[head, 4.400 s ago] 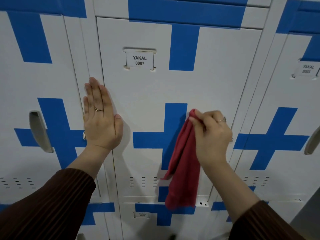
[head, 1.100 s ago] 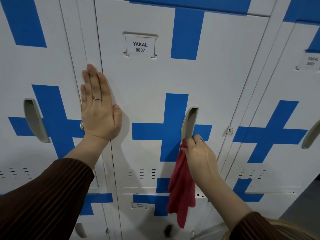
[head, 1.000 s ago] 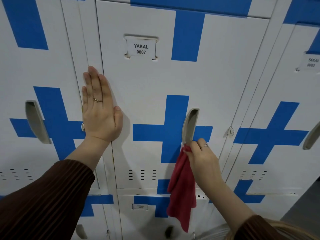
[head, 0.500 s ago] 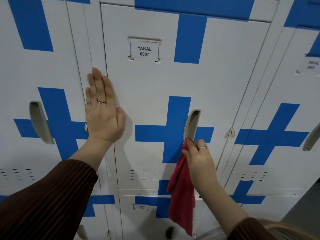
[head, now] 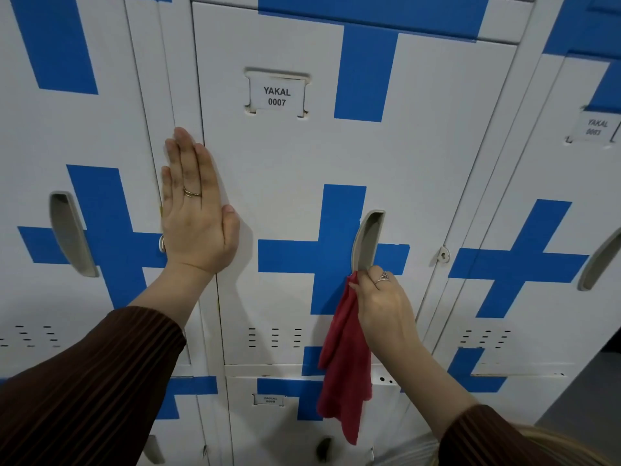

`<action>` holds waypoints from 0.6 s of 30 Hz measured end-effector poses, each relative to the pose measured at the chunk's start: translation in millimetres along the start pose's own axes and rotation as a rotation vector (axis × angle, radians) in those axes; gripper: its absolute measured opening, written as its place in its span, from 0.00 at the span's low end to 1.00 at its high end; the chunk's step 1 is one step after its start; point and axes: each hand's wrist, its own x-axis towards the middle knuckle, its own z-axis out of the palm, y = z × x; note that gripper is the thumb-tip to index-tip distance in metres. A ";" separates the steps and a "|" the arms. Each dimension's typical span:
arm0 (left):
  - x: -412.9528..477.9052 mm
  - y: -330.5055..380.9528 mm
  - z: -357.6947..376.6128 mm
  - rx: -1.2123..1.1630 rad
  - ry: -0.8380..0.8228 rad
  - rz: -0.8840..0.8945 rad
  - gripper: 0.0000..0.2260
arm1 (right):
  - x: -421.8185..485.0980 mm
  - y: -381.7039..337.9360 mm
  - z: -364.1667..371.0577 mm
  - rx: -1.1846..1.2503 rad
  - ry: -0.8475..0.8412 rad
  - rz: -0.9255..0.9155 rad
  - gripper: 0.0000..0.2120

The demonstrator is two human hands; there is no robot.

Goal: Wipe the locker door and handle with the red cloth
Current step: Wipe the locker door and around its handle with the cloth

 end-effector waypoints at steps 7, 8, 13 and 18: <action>0.1 -0.5 0.4 0.014 -0.005 -0.005 0.34 | -8.8 -2.3 -6.1 0.044 0.051 0.008 0.13; 0.2 -0.9 0.6 0.017 -0.005 -0.005 0.34 | -10.9 -2.5 -7.2 0.053 0.045 0.009 0.13; -0.3 -0.4 0.6 0.022 -0.003 -0.005 0.34 | -12.7 -0.7 -10.6 0.161 0.019 0.069 0.15; -0.1 -1.2 0.9 0.022 -0.001 -0.001 0.34 | -16.7 -0.6 -17.5 0.239 0.075 0.191 0.16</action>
